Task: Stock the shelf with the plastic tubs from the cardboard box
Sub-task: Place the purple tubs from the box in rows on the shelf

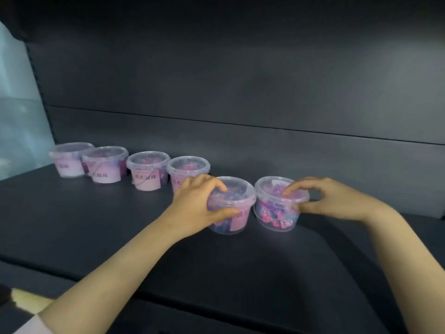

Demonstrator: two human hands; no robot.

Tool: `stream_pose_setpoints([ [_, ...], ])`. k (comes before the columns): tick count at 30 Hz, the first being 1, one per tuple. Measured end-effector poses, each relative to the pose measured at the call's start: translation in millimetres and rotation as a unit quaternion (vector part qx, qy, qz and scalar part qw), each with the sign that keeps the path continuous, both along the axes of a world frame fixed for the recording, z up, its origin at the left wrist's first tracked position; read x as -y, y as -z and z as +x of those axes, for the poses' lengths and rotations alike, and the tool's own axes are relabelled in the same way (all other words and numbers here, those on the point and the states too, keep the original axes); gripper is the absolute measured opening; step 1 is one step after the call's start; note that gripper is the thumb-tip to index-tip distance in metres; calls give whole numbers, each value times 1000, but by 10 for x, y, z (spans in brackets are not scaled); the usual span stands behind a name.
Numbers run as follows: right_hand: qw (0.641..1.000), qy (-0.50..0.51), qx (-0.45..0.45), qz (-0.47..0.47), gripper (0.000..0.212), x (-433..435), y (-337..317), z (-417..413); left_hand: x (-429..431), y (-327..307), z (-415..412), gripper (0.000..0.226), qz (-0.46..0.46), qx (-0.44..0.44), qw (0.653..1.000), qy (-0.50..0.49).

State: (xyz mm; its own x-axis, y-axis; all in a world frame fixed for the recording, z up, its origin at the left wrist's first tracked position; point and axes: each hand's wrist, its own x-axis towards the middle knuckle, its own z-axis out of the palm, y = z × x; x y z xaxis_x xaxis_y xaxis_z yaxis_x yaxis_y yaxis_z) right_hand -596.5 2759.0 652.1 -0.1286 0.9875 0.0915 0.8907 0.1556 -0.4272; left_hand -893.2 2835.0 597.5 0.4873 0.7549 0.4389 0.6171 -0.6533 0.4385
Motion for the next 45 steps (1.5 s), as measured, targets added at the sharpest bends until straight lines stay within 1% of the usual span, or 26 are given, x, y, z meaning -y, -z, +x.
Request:
stream_pose_setpoints([
  [1,1000,13,5,9,29,-40,-4,-25,-61,-20,30,56,14,-21,1000,10],
  [3,996,59,49,46,28,-158,1,-102,-210,-91,102,58,7,-41,999,25],
  [4,992,82,73,59,31,-222,5,-157,-298,-122,142,62,5,-56,998,26],
  [6,987,100,106,66,37,-325,12,-248,-485,-131,237,72,33,-108,994,9],
  [7,988,97,98,65,36,-354,12,-265,-563,-118,280,73,47,-126,991,-6],
  [9,994,87,8,67,27,-351,12,-241,-655,-75,331,67,64,-110,991,-27],
  [10,994,81,-34,68,24,-321,10,-203,-687,-44,334,62,89,-94,991,-27],
  [12,995,66,-52,54,26,-239,10,-114,-744,8,310,55,165,-90,982,-18],
  [13,996,61,-56,43,26,-210,17,-72,-770,18,287,52,189,-89,978,-14],
  [14,995,60,-65,40,24,-196,25,-53,-791,22,263,49,194,-83,977,-10],
  [15,994,70,-72,48,24,-200,34,-59,-799,16,243,48,187,-76,979,-2],
  [17,985,119,-63,109,36,-274,95,-137,-807,-6,227,43,169,-72,983,14],
  [19,968,175,3,181,38,-407,214,-300,-817,-10,232,37,161,-69,984,24],
  [20,959,195,44,201,37,-468,269,-395,-821,-3,234,36,154,-63,986,28],
  [21,955,203,71,202,36,-510,317,-461,-823,9,231,36,145,-55,987,32],
  [22,957,203,78,190,36,-524,335,-490,-828,20,226,37,140,-51,988,35],
  [24,970,183,54,154,37,-487,309,-443,-850,24,206,43,145,-61,987,41],
  [26,977,156,37,141,36,-440,277,-353,-886,7,190,47,158,-75,984,40],
  [29,966,169,28,195,25,-457,299,-355,-902,-5,205,35,167,-59,984,33],
  [32,953,198,39,225,26,-568,368,-448,-877,17,259,26,181,-36,983,22],
  [36,955,191,-3,228,23,-551,384,-457,-843,47,298,24,172,-1,985,26],
  [39,955,195,-50,217,19,-483,393,-483,-839,67,310,24,165,-1,986,24],
  [43,947,230,-58,218,19,-495,391,-562,-869,84,345,24,160,-19,987,24],
  [45,947,240,-42,210,21,-500,396,-617,-874,103,363,26,160,-25,986,26],
])
